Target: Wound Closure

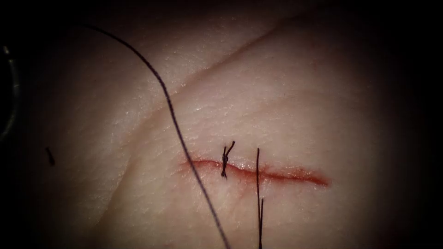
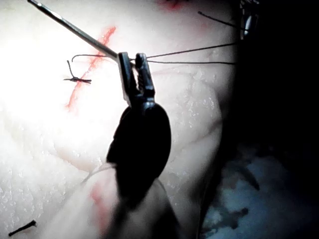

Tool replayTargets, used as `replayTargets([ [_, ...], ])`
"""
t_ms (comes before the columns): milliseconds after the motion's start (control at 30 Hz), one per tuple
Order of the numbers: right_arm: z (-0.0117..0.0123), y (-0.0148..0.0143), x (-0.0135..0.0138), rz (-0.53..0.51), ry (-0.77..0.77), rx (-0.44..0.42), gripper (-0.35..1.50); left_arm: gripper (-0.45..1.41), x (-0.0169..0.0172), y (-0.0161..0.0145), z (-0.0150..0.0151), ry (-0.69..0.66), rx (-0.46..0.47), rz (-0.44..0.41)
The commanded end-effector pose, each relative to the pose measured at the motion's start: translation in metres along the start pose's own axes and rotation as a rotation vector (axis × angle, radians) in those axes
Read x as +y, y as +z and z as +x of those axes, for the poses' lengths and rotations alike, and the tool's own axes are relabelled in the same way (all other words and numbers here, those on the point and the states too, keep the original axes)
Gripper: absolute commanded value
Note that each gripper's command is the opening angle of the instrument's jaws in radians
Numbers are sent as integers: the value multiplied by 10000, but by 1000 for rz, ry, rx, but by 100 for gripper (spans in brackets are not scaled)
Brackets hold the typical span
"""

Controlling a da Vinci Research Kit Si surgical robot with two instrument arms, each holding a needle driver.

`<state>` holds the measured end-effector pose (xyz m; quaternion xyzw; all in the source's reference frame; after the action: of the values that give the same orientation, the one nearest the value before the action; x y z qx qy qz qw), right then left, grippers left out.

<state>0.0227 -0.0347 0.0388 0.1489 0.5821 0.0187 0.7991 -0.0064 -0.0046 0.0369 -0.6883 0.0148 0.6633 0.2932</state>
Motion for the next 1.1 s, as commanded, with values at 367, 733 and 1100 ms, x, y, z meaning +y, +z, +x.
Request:
replayTargets([
  [367, -29, -5, 69, -158, 40, 66, 116, -45, 5, -3, -8, 0, -1, -4],
  [733, -121, -30, 141, -294, 30, -29, 110, -45, 2, -6, -10, -6, 0, -7],
  [1100, -177, 6, 191, -364, -63, -92, 100, -45, -1, -9, -17, -15, 1, -10],
])
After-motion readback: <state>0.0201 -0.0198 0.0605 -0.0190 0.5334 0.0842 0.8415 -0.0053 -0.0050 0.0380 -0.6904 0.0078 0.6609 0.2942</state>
